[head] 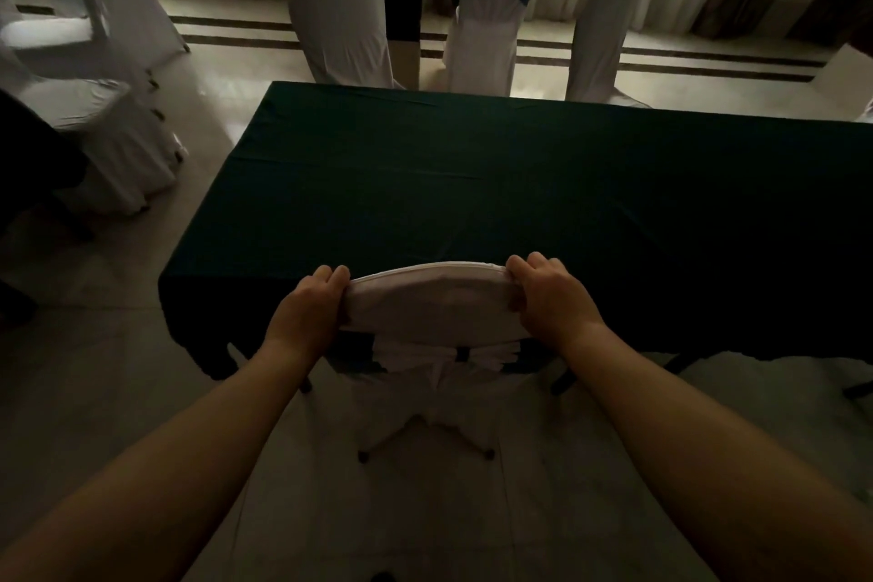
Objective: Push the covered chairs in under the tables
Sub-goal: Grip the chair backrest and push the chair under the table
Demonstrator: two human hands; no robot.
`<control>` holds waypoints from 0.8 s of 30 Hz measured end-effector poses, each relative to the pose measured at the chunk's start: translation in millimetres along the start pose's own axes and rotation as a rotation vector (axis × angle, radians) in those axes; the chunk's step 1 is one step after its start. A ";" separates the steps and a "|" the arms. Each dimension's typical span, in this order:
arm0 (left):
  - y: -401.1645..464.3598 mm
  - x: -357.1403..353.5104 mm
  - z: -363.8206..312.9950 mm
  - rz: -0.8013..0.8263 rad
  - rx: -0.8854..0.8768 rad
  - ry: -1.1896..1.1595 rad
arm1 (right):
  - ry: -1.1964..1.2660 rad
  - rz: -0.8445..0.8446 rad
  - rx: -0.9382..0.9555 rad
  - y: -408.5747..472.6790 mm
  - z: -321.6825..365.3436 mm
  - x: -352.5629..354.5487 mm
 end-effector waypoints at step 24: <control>4.2 29.5 -91.0 0.059 -0.263 0.034 | 0.113 0.009 -0.119 -28.7 -4.1 -1.5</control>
Point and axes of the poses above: each hand's wrist, its own y-axis towards the middle knuckle, its own x-axis out of the back of the hand, z = x × y, the point moved 3 cm from there along y, towards the middle knuckle, and after that the axes turned 13 degrees about z, right-handed, at the moved point
